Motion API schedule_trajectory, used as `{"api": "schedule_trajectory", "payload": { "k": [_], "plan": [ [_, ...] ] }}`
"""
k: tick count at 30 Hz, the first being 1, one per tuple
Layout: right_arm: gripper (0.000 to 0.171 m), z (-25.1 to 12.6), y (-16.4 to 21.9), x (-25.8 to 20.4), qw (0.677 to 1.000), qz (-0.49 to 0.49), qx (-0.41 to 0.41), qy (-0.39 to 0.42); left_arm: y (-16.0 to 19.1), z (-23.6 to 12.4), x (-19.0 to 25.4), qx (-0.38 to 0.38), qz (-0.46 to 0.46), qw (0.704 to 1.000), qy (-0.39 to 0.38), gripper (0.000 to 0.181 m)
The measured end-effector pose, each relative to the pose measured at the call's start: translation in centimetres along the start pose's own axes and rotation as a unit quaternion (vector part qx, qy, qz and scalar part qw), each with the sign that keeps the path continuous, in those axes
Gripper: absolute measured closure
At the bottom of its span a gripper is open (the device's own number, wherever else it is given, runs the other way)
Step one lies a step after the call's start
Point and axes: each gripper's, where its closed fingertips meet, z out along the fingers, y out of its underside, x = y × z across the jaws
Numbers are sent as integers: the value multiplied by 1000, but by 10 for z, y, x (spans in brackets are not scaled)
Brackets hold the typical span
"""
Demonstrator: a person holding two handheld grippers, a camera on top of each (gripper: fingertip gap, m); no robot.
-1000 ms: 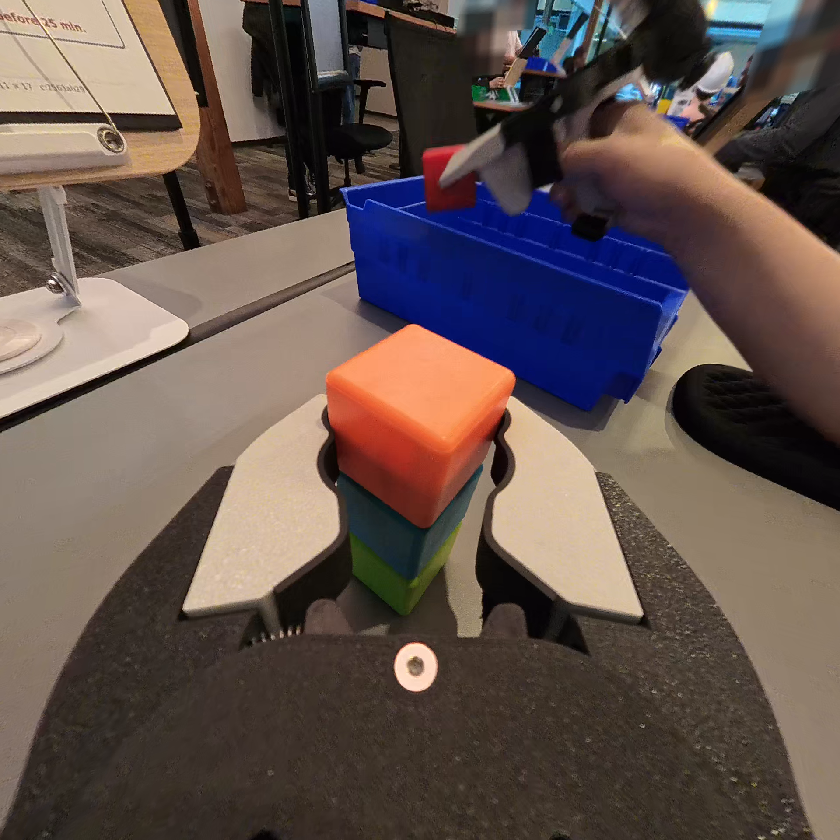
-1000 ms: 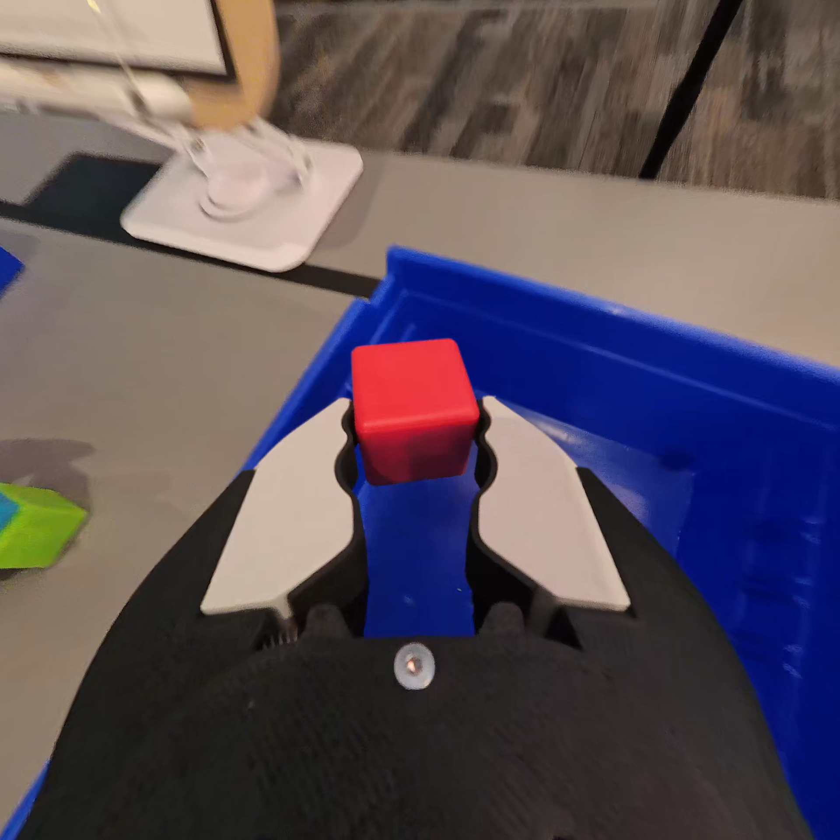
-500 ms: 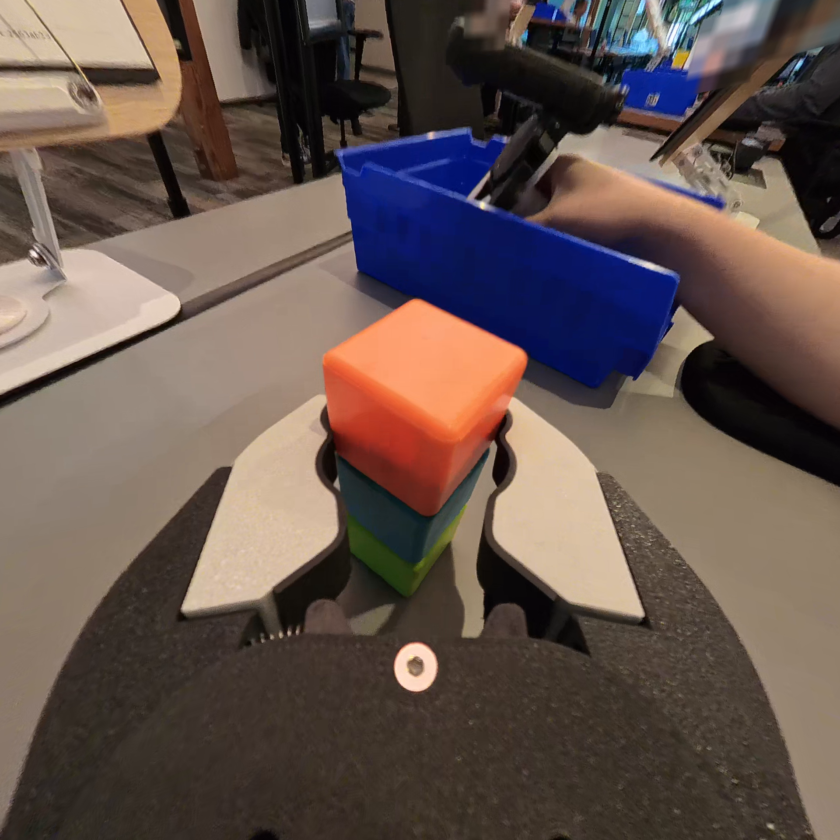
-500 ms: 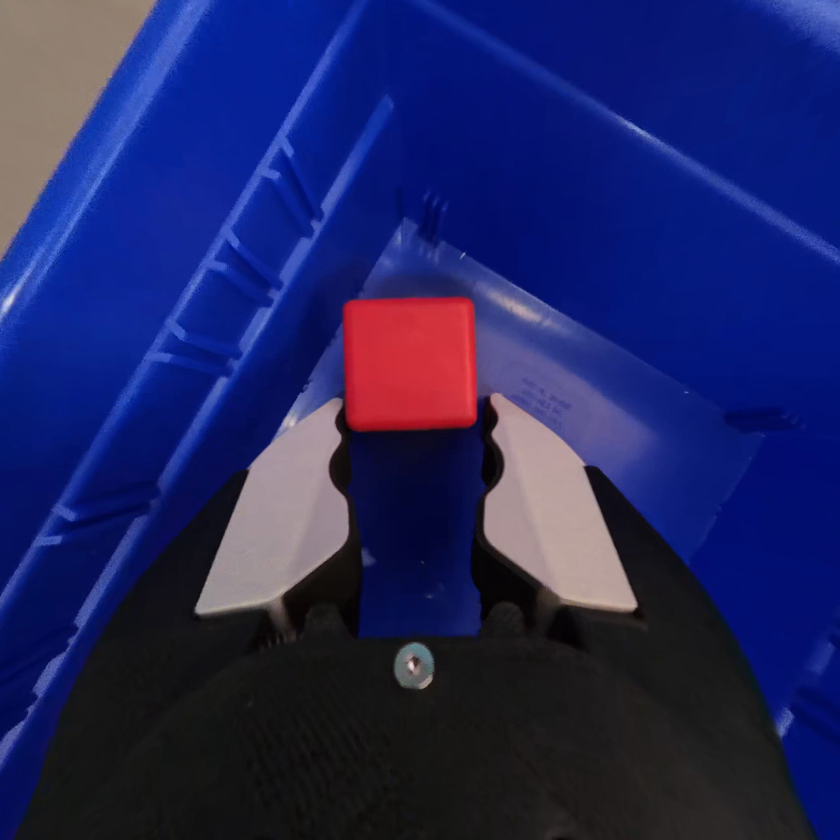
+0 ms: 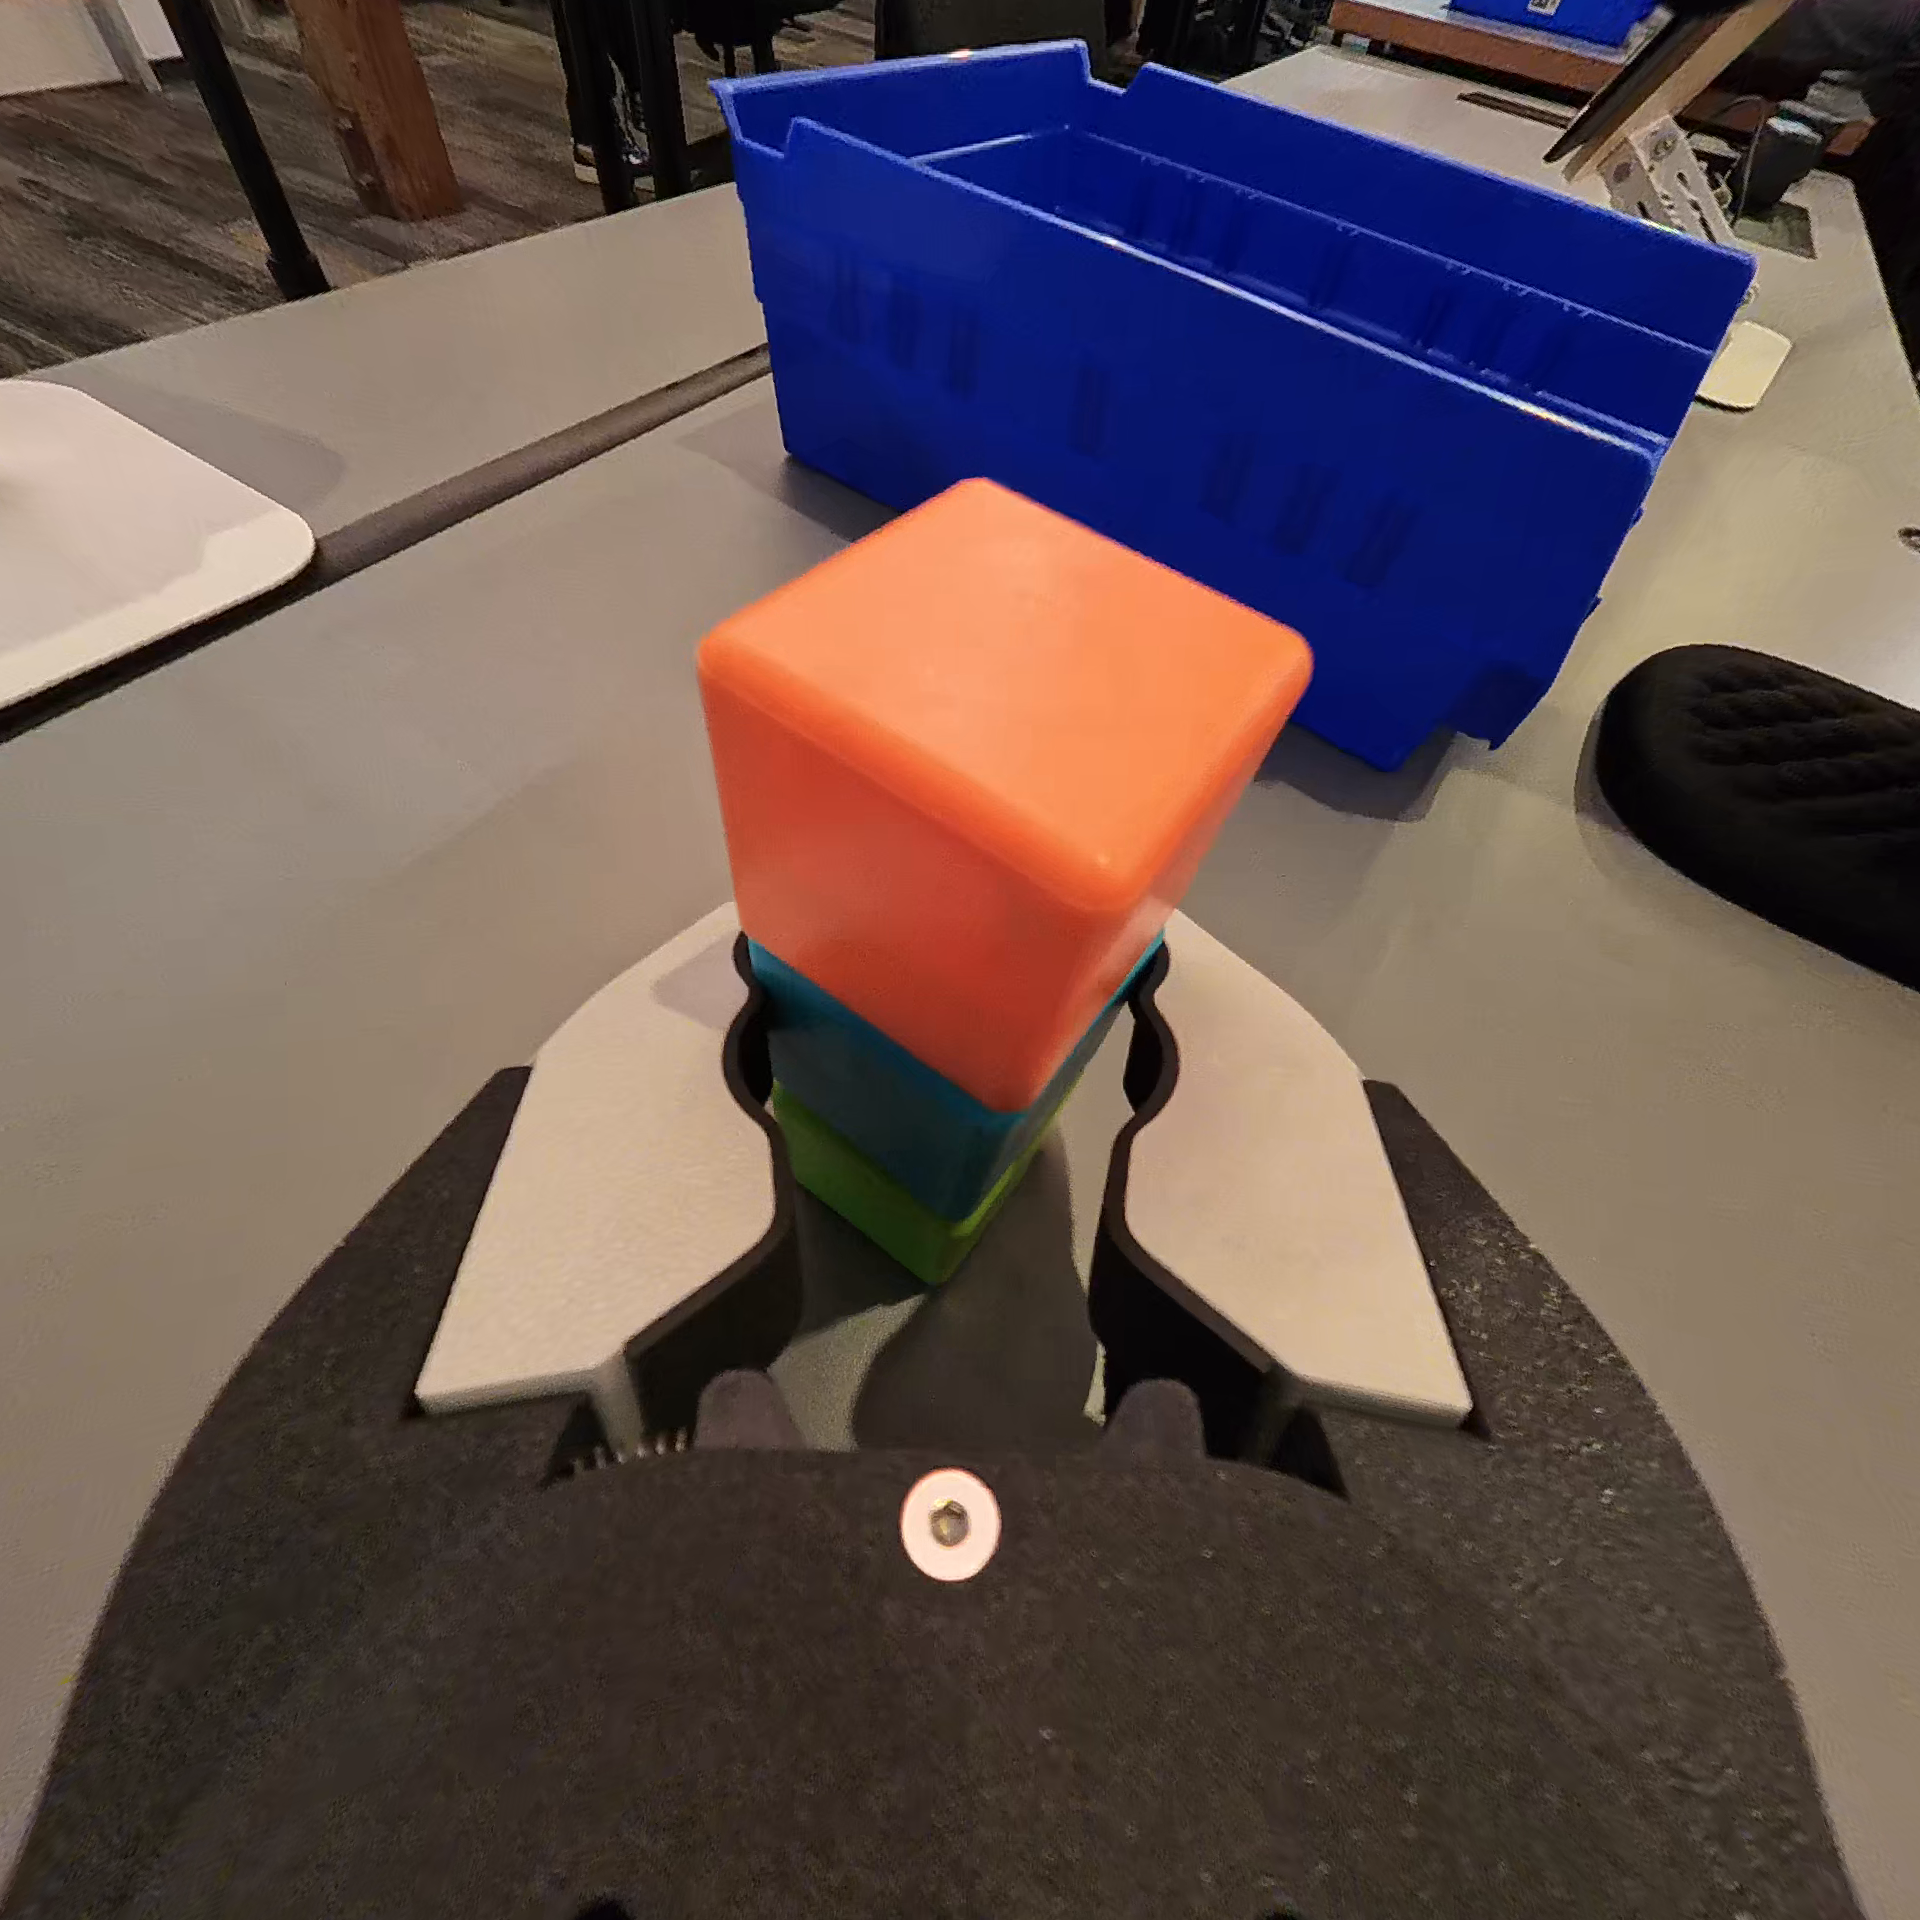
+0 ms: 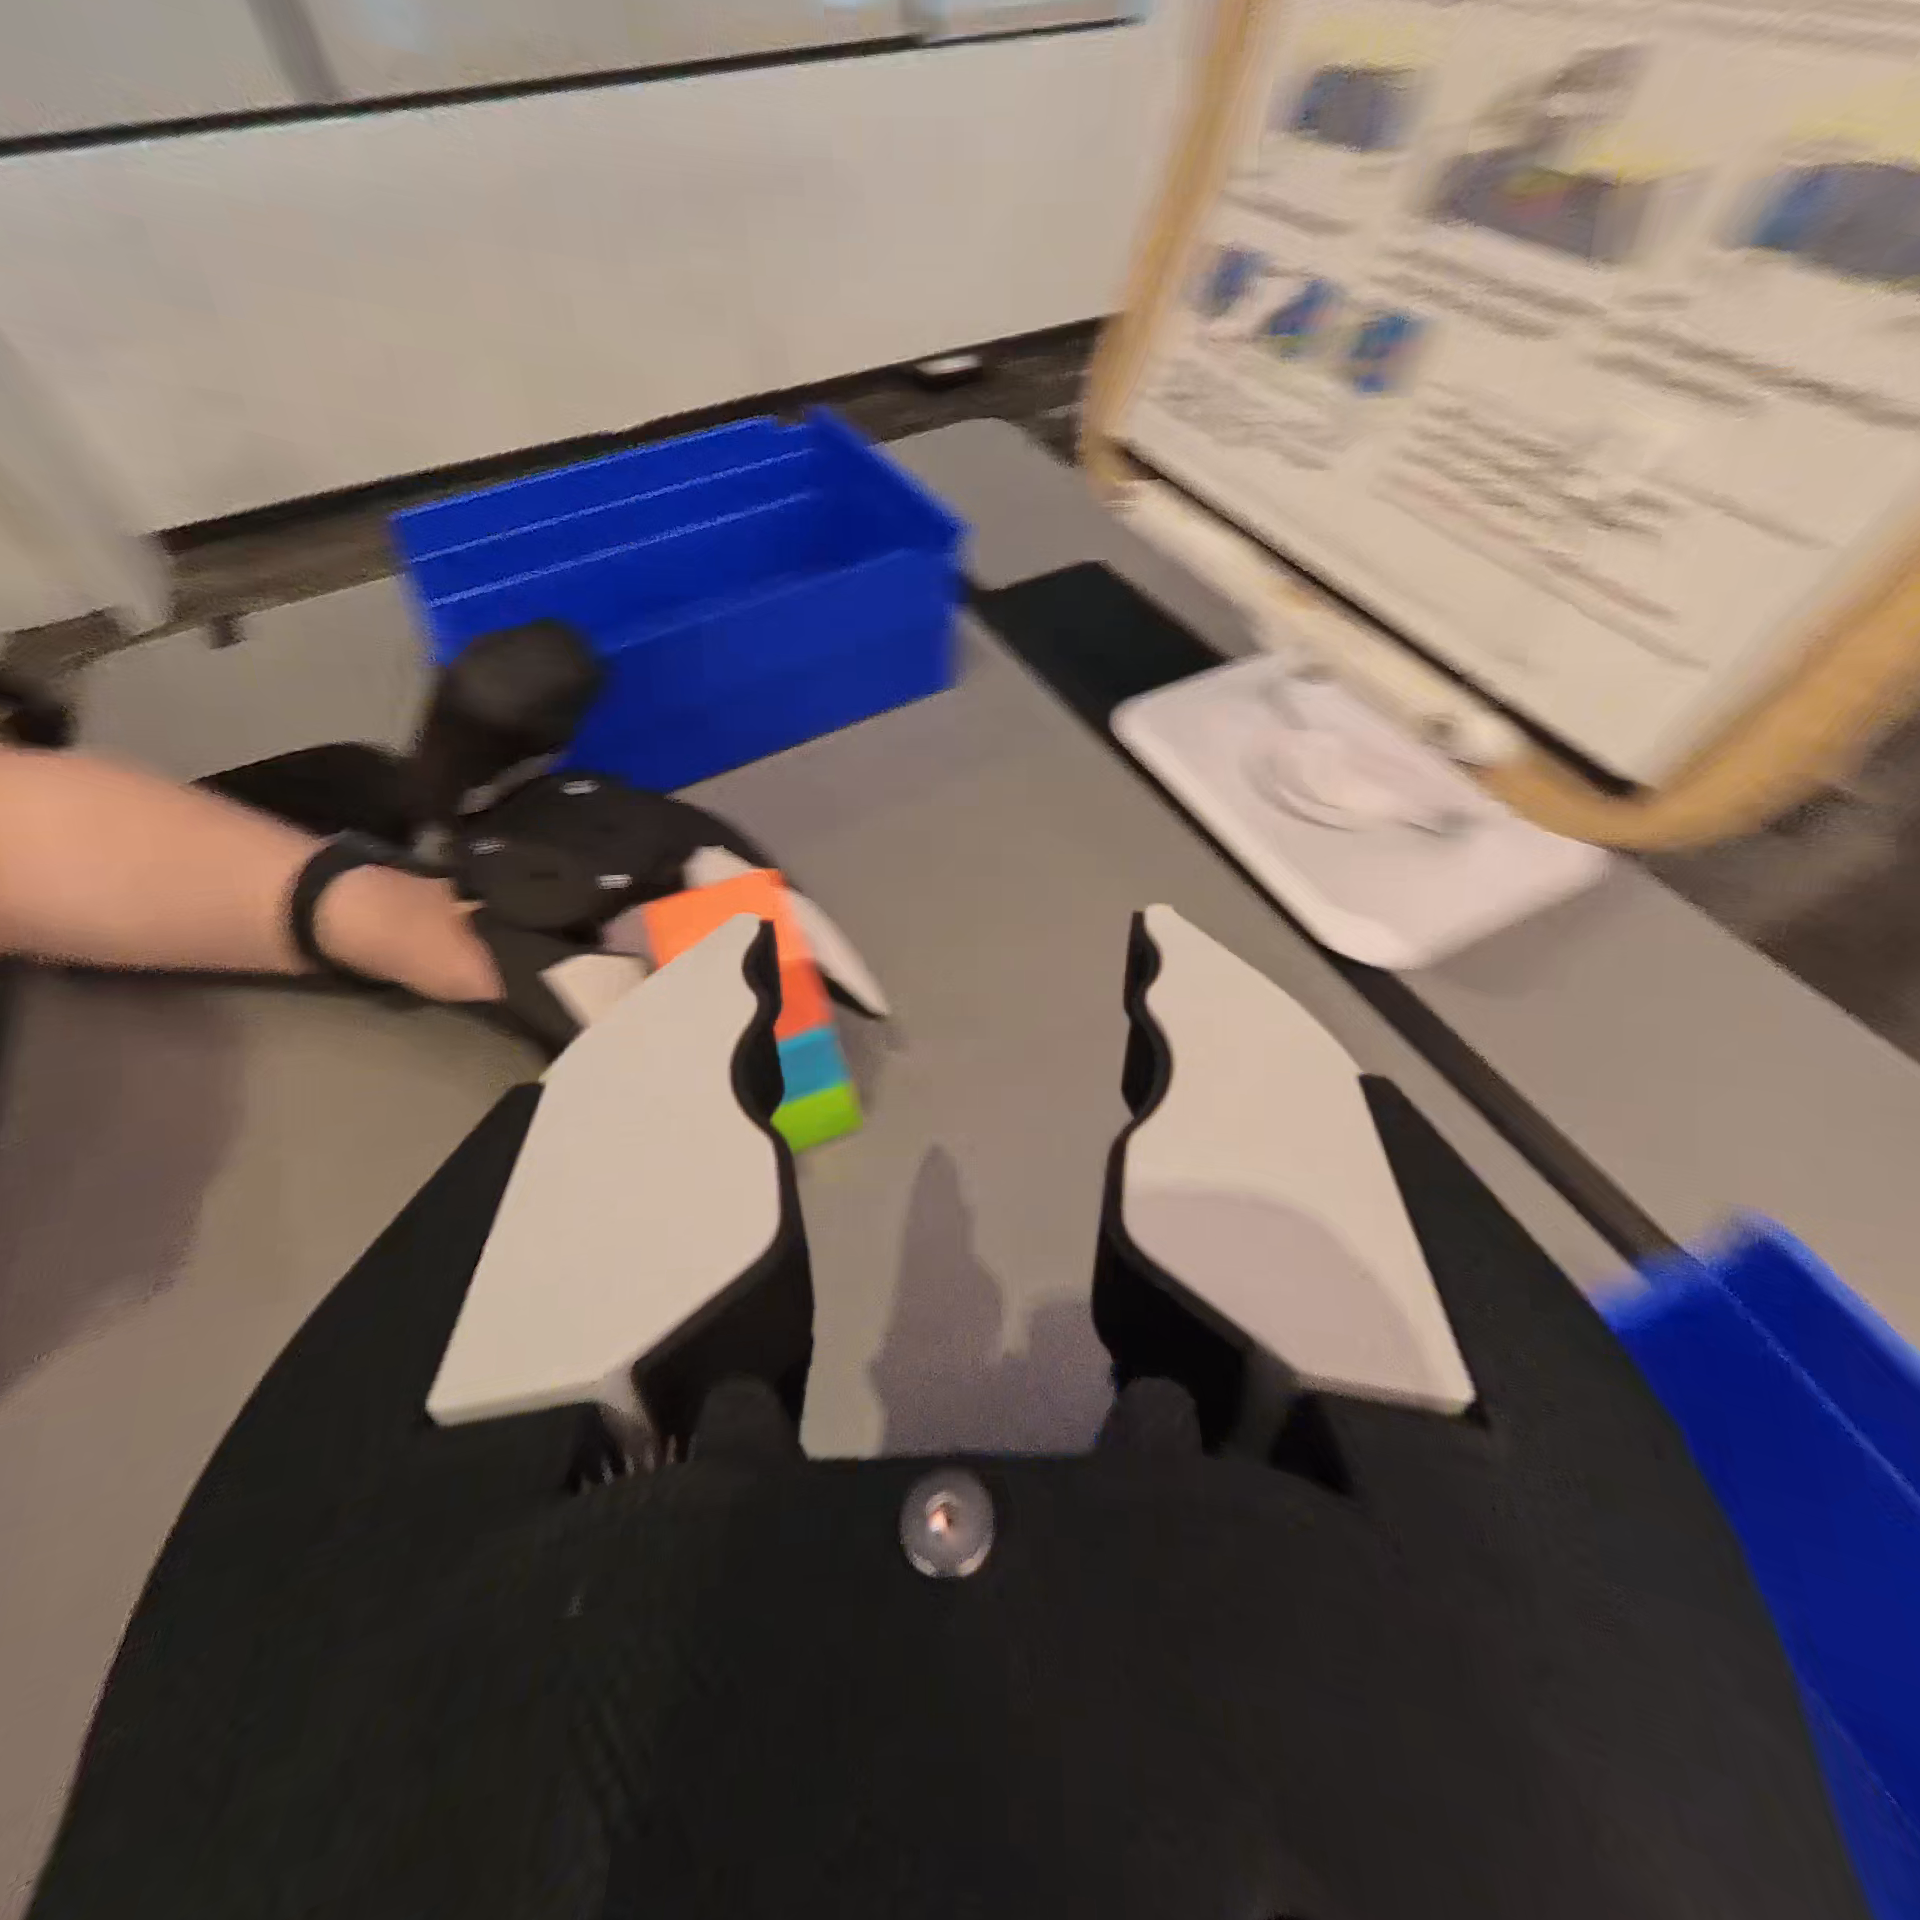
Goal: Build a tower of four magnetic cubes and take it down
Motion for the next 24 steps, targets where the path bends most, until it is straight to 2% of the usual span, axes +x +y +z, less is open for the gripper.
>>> {"api": "schedule_trajectory", "payload": {
  "k": [3, 6, 8, 9, 10, 11, 19, 24],
  "plan": [
    [100, 43, 15, -53, 993, -58, -49, -87, 0, 0, 0, -2, -4, 1000, 3, 115],
    [100, 74, 40, -78, 983, -107, -106, -108, 1, 0, 0, -2, -4, 1000, 4, 115],
    [101, 88, 50, -87, 980, -103, -124, -119, 1, 0, 0, -2, -4, 1000, 4, 115],
    [102, 93, 56, -89, 978, -95, -137, -123, 1, 0, 0, -2, -4, 1000, 4, 115],
    [115, 97, 62, -86, 978, -92, -151, -115, 1, 0, 1, -2, -4, 1000, 4, 115],
    [122, 99, 66, -84, 977, -91, -157, -111, 1, 0, 1, -2, -4, 1000, 4, 115],
    [123, 97, 65, -84, 978, -47, -162, -120, 1, 1, 1, -4, 2, 1000, 4, 115],
    [123, 78, 35, -75, 986, 13, -100, -133, 1, 1, 1, -5, 1, 1000, 6, 115]
  ]
}}
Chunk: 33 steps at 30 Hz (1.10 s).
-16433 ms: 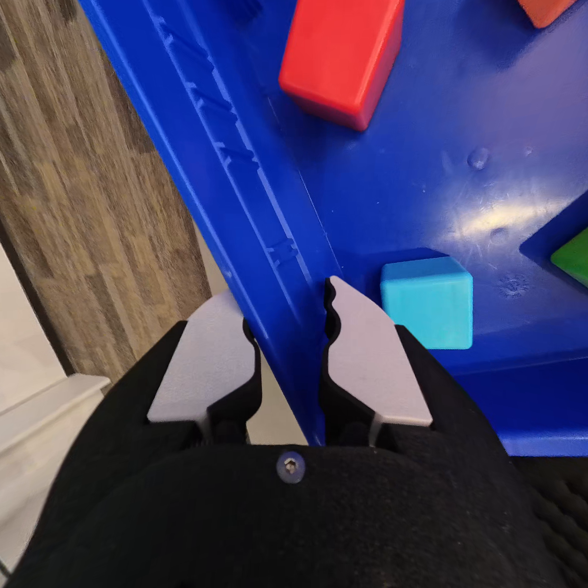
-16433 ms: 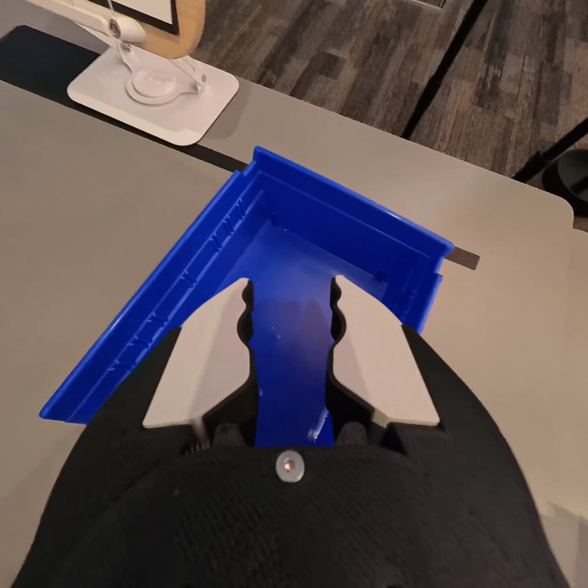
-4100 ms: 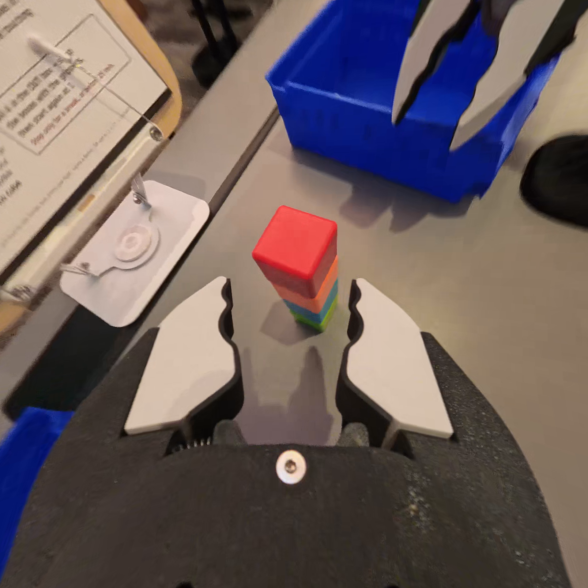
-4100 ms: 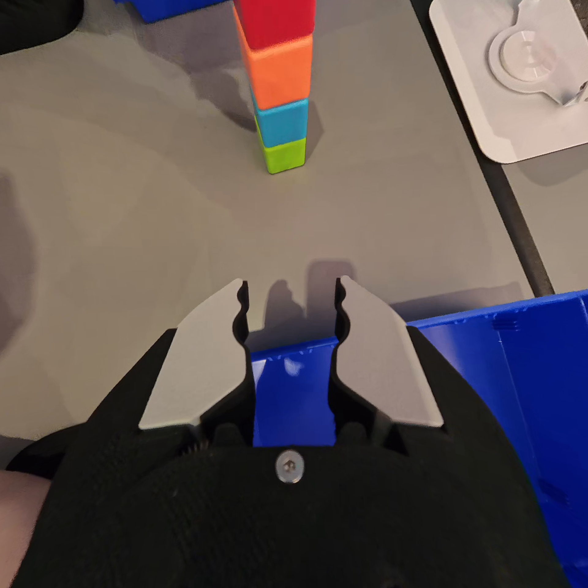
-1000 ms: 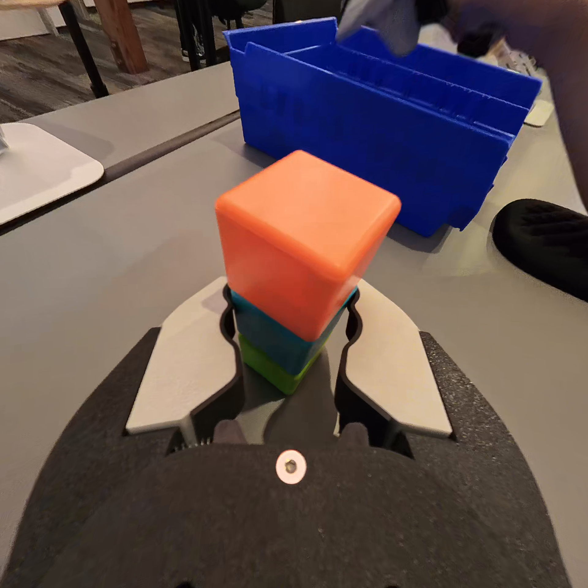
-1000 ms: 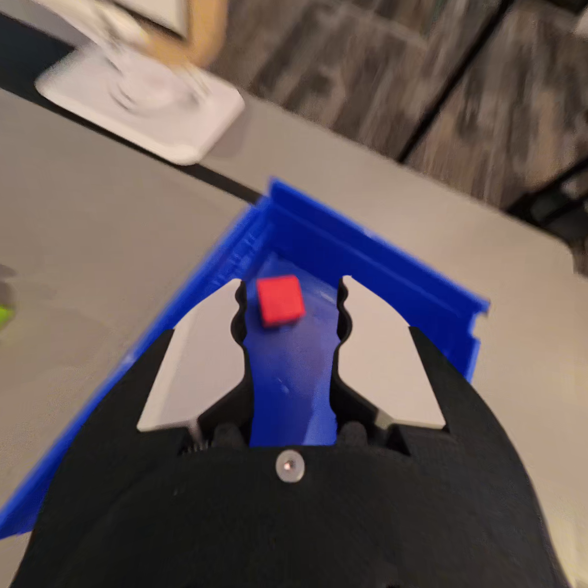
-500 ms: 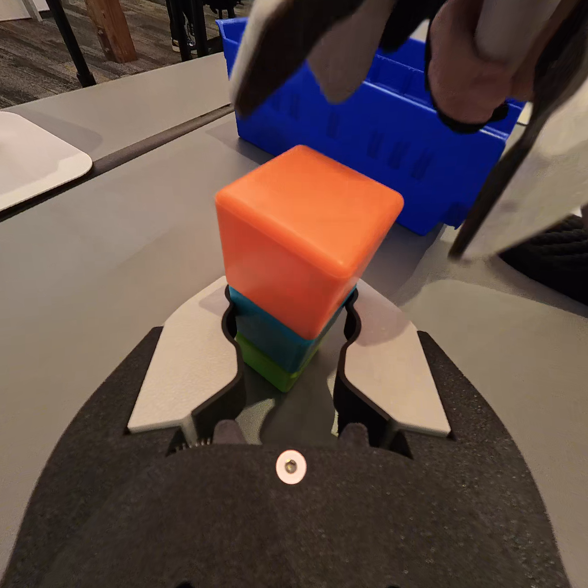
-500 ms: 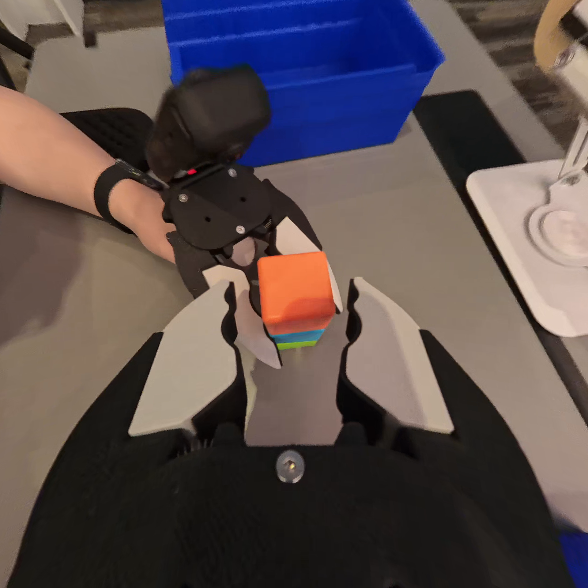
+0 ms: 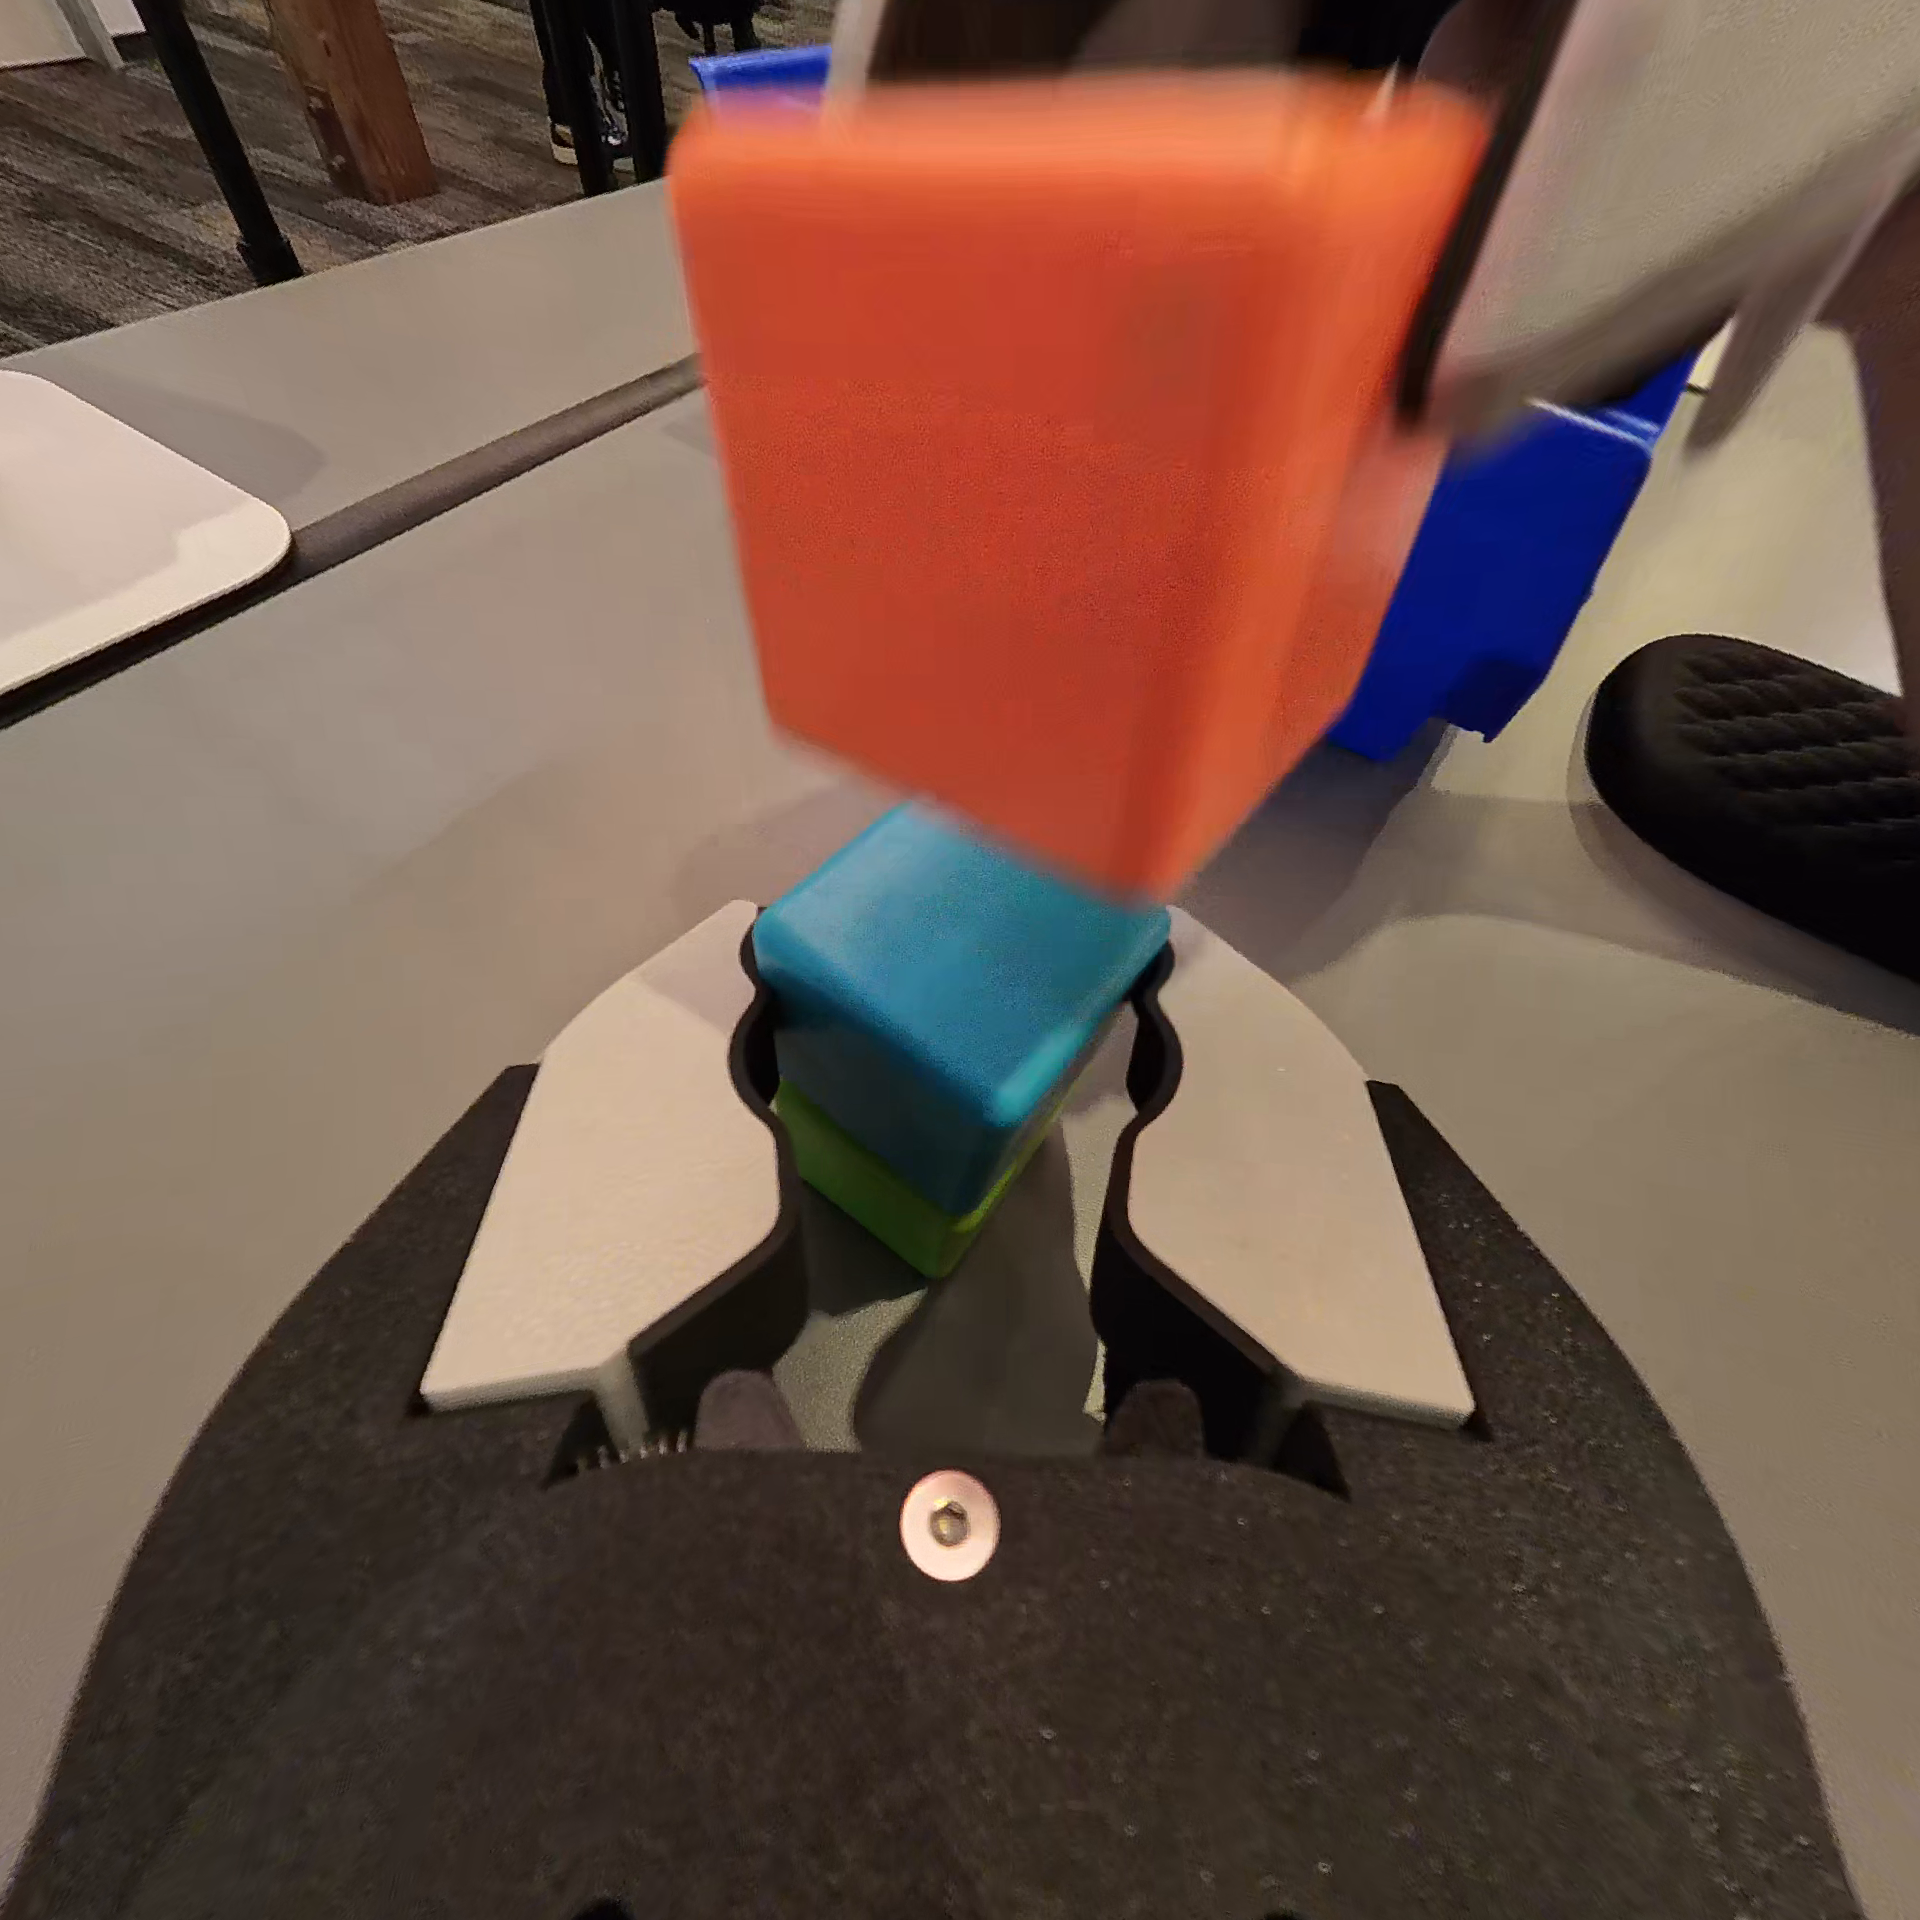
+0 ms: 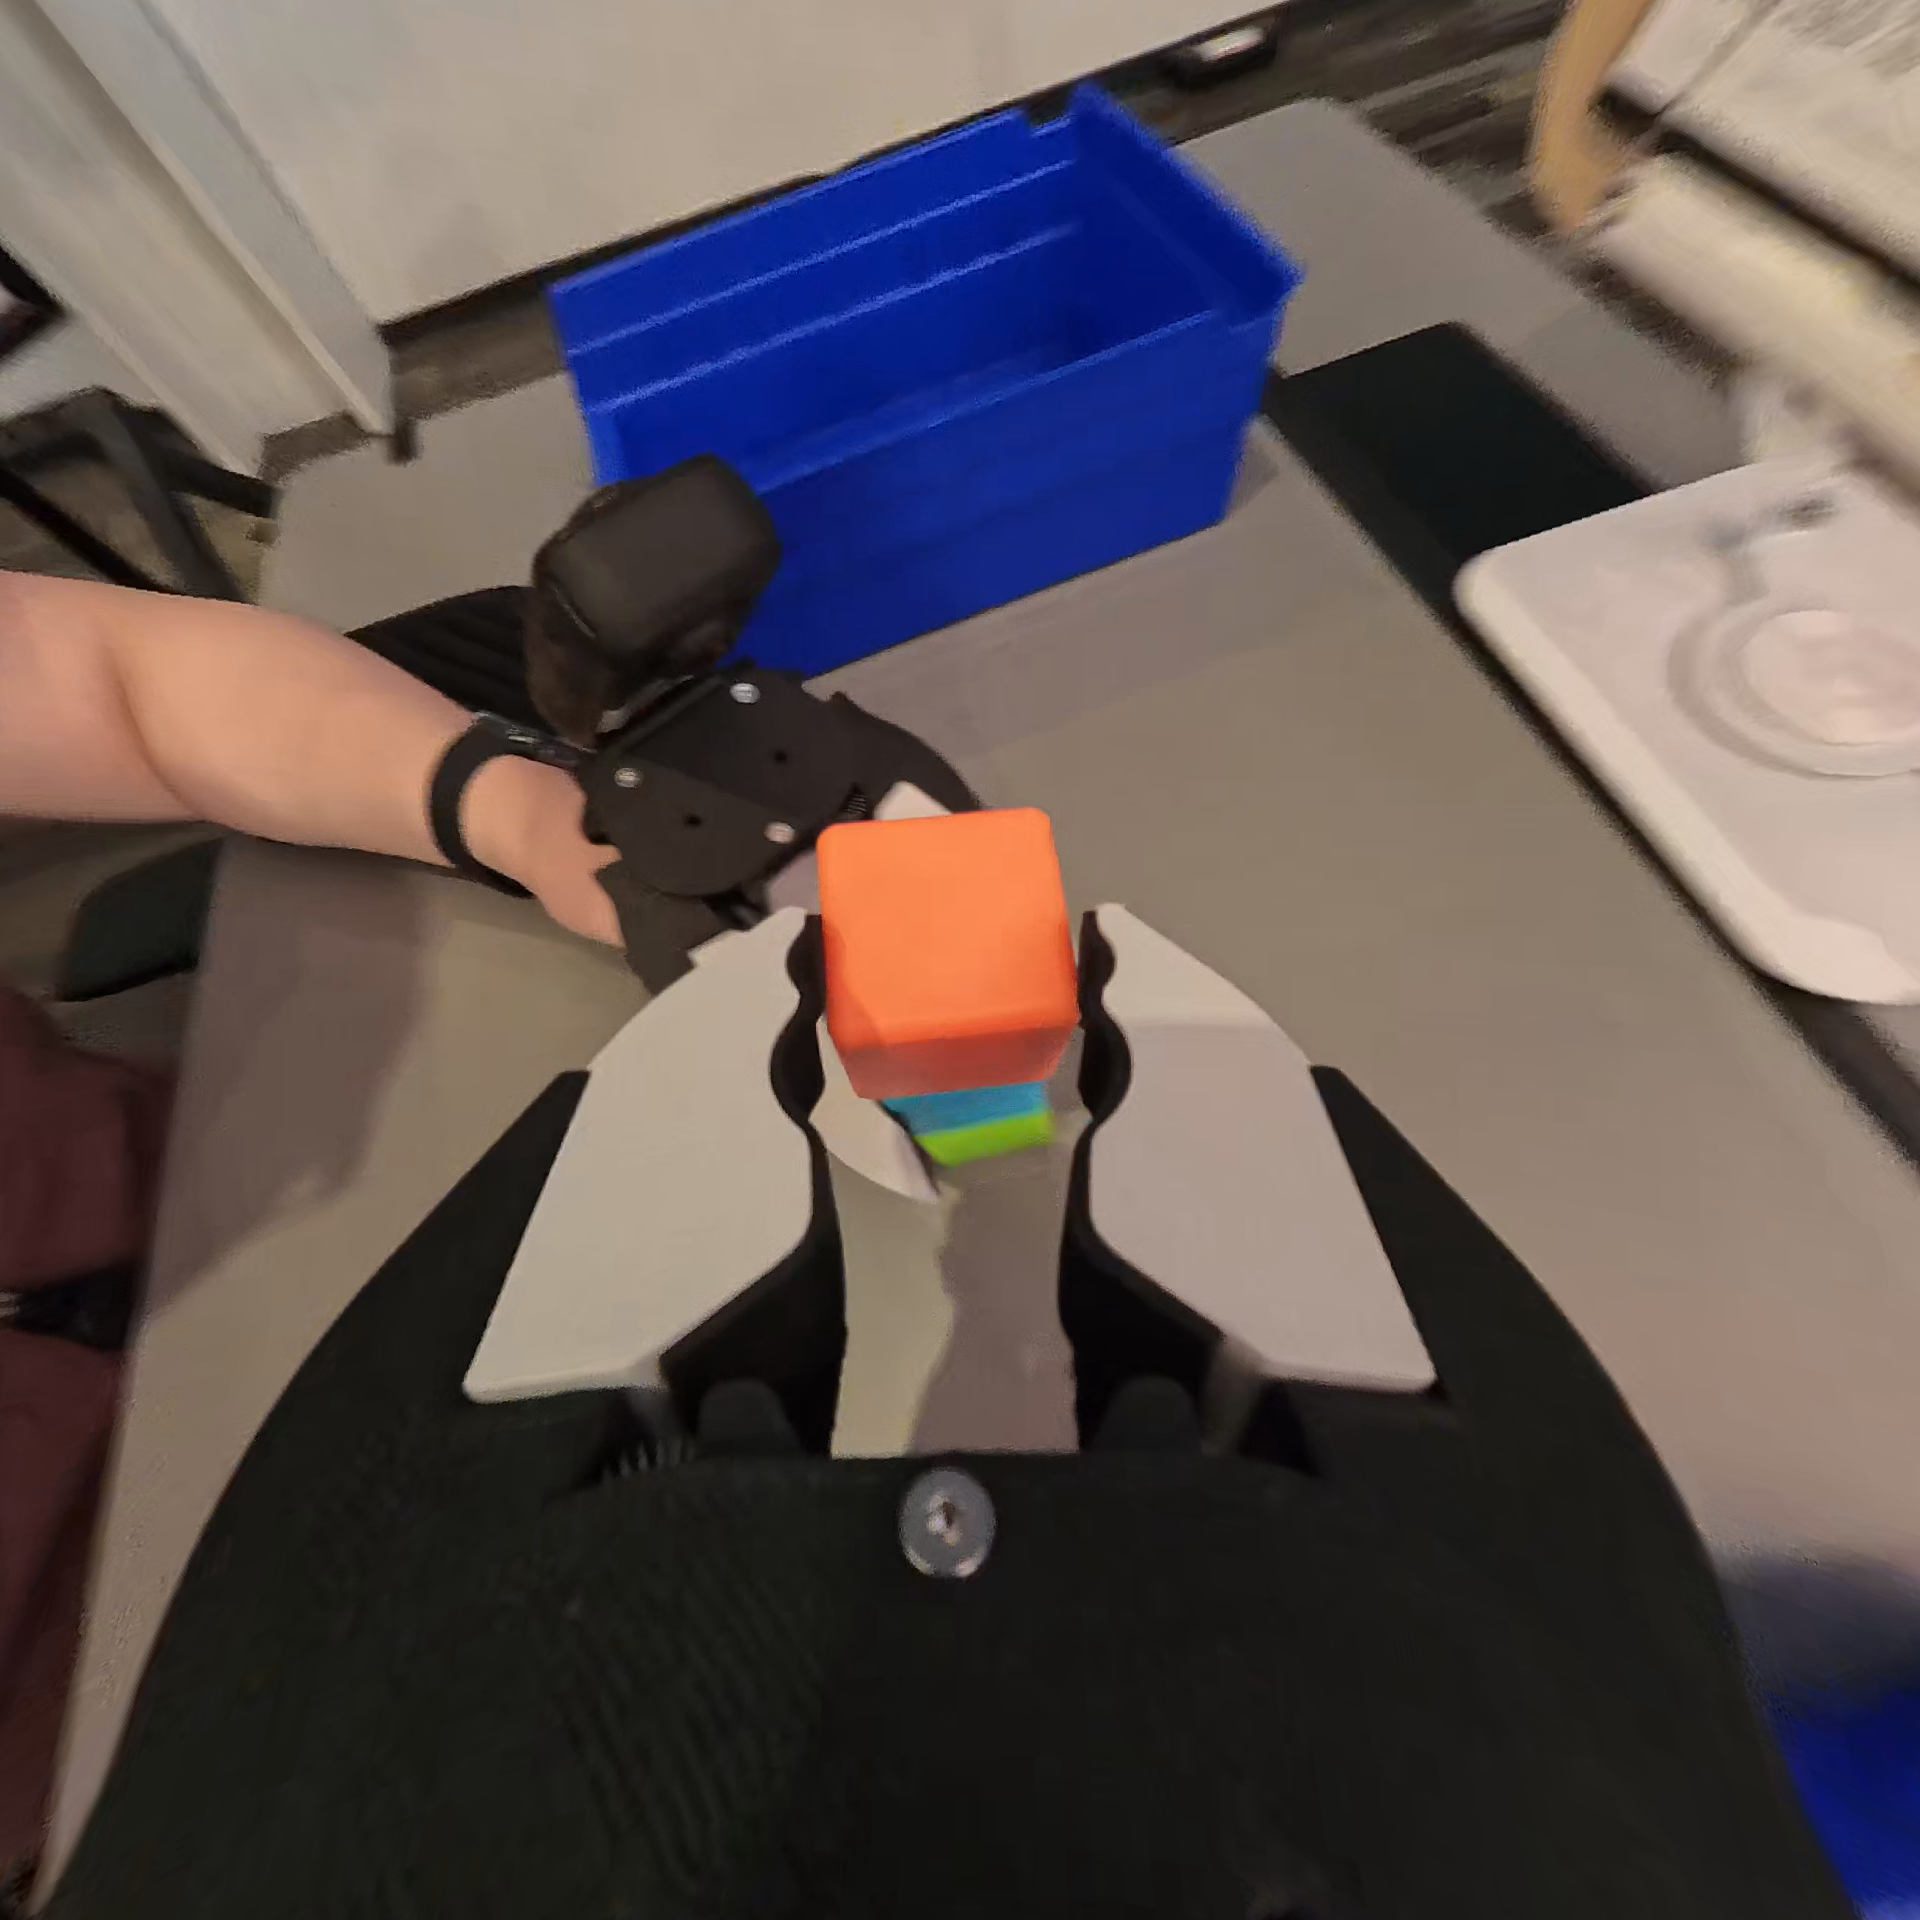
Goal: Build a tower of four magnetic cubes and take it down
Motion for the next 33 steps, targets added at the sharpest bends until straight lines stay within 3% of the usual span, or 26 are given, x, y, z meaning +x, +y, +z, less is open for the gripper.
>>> {"api": "schedule_trajectory", "payload": {
  "k": [4, 7, 9, 12, 16, 22, 25, 28, 30, 33],
  "plan": [
    [123, -90, -7, 63, 980, -5, 31, 198, 0, 0, 0, 0, 0, 1000, 0, 115],
    [123, -185, 38, 143, 904, 91, 31, 416, 0, 0, 0, 0, 0, 1000, -1, 115],
    [123, -222, 86, 179, 855, 167, 13, 491, 0, 0, 0, 0, 1, 1000, -2, 115],
    [123, -223, 144, 206, 830, 245, -34, 499, 0, 0, 0, 0, 1, 1000, -2, 115],
    [123, -218, 191, 226, 798, 263, -108, 531, 0, 0, 0, 0, 1, 1000, -2, 115],
    [122, -205, 223, 221, 805, 312, -161, 479, 3, 1, 1, -10, -8, 1000, 3, 115],
    [114, -206, 221, 219, 812, 309, -160, 469, 7, 3, 4, -30, -10, 999, 17, 102],
    [106, -210, 205, 216, 824, 281, -153, 467, 23, 2, -2, -78, -3, 997, -2, 103],
    [106, -217, 180, 213, 832, 237, -135, 483, 37, 0, -8, -120, -4, 992, -26, 106],
    [108, -217, 110, 196, 860, 120, -57, 493, 42, 1, -3, -135, -16, 991, -7, 106]
  ]
}}
